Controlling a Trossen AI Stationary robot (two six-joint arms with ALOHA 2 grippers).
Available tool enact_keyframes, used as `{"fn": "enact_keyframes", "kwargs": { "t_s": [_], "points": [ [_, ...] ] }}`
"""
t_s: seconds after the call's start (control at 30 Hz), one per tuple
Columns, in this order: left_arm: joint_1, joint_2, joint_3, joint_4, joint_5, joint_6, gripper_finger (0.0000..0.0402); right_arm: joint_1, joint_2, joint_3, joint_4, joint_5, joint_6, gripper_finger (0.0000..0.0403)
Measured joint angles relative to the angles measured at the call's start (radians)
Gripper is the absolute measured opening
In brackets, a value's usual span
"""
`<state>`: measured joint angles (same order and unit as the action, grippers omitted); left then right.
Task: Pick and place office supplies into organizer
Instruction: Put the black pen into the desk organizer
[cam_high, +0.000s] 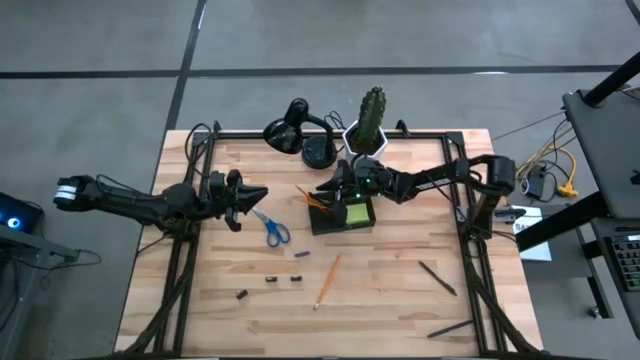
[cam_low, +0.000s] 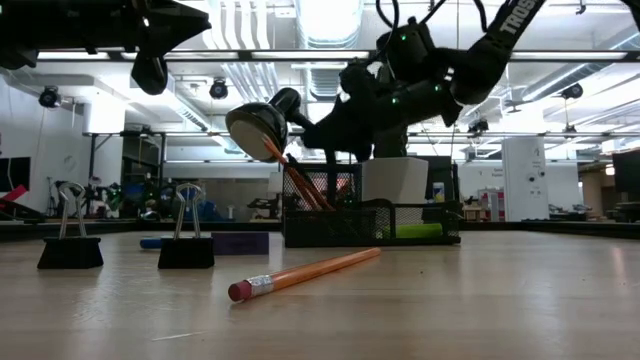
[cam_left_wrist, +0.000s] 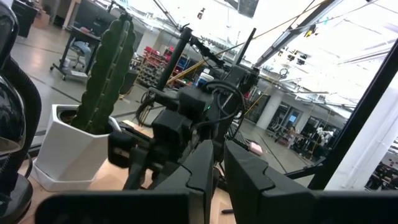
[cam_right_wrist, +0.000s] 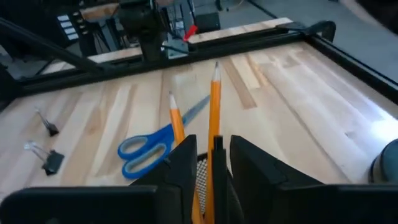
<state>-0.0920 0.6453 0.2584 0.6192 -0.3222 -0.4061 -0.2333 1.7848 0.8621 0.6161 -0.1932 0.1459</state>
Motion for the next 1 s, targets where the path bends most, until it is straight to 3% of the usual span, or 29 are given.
{"fn": "enact_keyframes", "kwargs": {
  "t_s": [0.17,0.7,1.0],
  "points": [
    [0.0,0.0,0.0,0.001,0.0,0.0,0.0024,0.002,-0.08,0.0,-0.139,0.0,0.062,0.0079],
    [0.0,0.002,0.0,-0.002,-0.008,0.003,0.0024,0.015,-0.491,0.001,-0.889,0.009,0.281,0.0095],
    [0.001,0.005,0.0,-0.009,-0.008,0.003,0.0024,0.084,-0.586,0.002,-1.349,0.034,0.367,0.0098]
  ]
}}
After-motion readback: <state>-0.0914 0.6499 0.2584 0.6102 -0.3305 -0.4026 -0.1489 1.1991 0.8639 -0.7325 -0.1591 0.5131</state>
